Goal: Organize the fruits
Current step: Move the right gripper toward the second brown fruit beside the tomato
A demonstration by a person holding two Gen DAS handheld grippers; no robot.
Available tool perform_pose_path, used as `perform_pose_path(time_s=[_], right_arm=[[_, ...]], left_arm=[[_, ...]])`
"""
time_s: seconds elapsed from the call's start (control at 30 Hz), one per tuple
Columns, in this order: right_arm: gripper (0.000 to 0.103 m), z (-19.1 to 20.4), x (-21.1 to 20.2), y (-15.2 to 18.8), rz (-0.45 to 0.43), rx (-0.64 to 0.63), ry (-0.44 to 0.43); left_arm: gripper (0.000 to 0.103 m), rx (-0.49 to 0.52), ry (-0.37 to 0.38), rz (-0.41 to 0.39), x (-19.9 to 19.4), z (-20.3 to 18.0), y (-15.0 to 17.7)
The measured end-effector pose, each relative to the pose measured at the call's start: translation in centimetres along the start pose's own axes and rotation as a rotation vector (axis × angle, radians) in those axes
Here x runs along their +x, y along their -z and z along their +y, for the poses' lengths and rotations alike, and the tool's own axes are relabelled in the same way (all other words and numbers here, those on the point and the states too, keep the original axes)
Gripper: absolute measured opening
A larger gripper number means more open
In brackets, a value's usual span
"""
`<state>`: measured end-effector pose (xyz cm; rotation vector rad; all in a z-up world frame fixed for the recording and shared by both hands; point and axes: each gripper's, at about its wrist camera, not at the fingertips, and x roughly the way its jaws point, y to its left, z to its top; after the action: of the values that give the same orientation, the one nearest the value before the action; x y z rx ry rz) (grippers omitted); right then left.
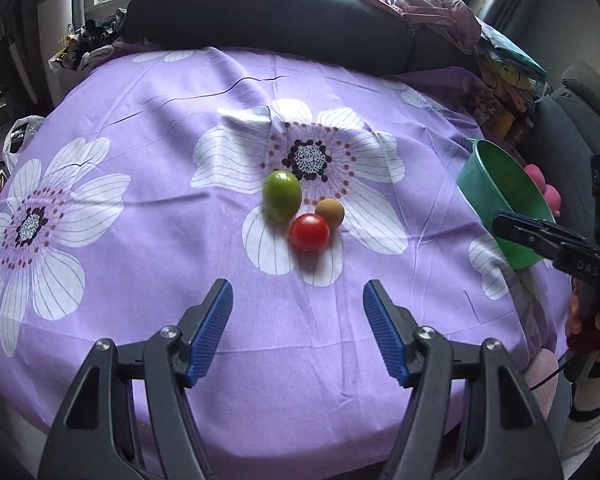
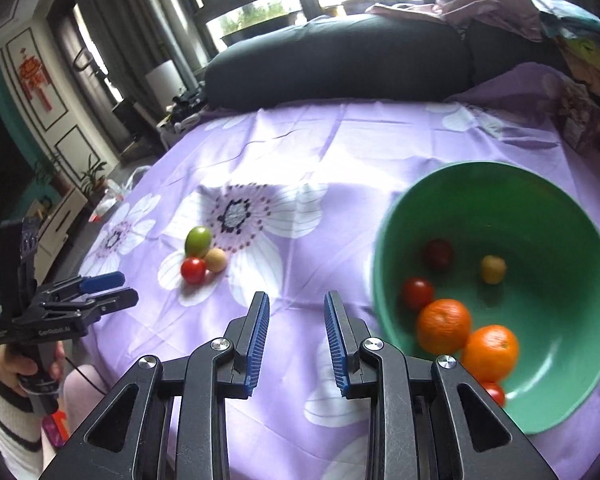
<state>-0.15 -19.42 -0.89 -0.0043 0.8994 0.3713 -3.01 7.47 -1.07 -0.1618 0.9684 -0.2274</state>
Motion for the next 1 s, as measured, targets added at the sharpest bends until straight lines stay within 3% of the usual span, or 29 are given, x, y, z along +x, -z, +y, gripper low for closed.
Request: perform_pose_path(time_s=[0.3, 0.57, 1.0], right_arm=[[0.028, 4.3, 5.1, -0.5, 0.109, -0.077, -0.093], [0.028, 5.2, 6.5, -1.6, 0.142, -0.122, -0.080], [0.028, 5.0, 8.4, -2.2, 0.189, -0.116, -0.081]], left_arm=[[0.068, 0.008, -0.026, -0.031, -1.6, 0.2, 0.5], [0.068, 0.070, -0.017, -0.033, -0.3, -0.8, -0.7], [0.066, 0.149, 0.000, 0.060, 4.3, -1.1, -1.4]])
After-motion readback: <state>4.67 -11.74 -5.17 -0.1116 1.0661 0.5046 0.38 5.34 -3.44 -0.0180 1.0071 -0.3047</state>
